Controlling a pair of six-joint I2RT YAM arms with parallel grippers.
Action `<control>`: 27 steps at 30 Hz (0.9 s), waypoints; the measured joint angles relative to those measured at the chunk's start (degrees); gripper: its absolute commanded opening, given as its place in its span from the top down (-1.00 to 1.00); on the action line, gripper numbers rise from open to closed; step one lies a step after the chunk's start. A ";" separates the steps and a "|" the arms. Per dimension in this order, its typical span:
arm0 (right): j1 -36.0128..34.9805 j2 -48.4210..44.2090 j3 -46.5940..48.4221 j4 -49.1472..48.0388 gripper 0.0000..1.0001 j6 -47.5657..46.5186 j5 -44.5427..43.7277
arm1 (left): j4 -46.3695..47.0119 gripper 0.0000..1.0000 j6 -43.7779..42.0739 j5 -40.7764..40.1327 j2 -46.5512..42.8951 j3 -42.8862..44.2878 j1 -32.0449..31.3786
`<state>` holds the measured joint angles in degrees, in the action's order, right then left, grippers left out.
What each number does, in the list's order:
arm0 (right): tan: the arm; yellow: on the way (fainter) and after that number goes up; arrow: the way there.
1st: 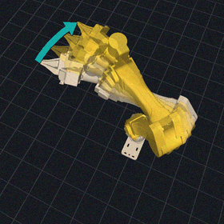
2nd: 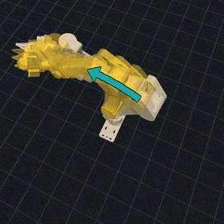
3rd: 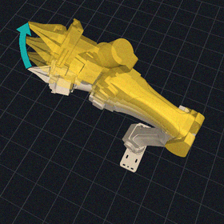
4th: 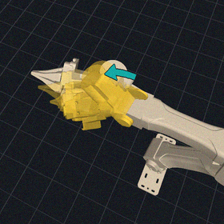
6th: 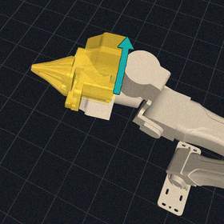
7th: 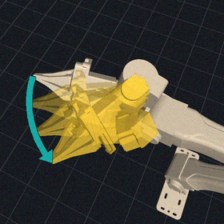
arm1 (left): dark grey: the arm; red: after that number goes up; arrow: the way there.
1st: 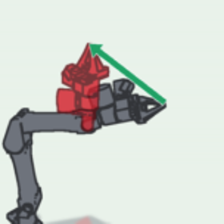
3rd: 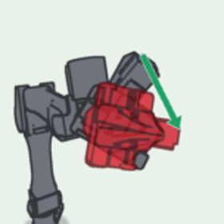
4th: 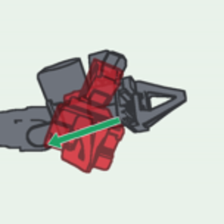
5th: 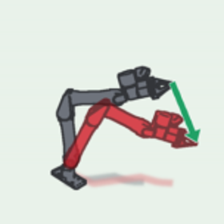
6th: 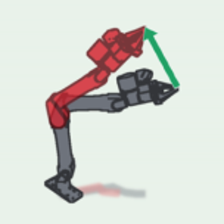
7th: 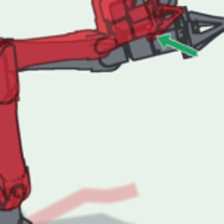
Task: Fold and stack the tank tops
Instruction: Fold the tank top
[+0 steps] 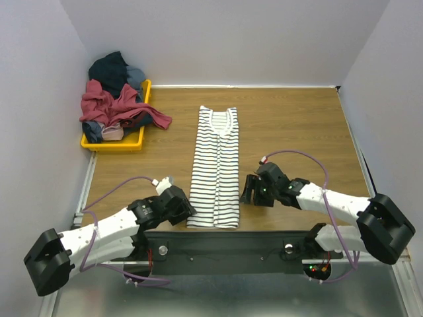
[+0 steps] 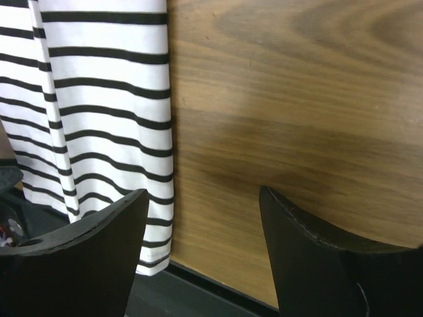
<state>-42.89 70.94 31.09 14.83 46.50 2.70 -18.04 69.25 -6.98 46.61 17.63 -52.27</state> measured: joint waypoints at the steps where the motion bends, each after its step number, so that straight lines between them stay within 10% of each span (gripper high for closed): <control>1: -0.20 -0.92 -0.79 -0.13 -0.50 0.61 0.92 | 0.00 -0.12 0.02 0.46 0.39 0.02 0.00; 27: -11.26 -3.37 -8.41 -9.07 -0.29 12.28 10.43 | -13.44 -0.08 -5.29 2.69 14.82 11.43 2.05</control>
<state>-54.15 67.57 22.68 5.76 58.78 13.13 -31.48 63.96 -4.29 61.43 29.06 -50.22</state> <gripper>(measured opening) 0.661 0.556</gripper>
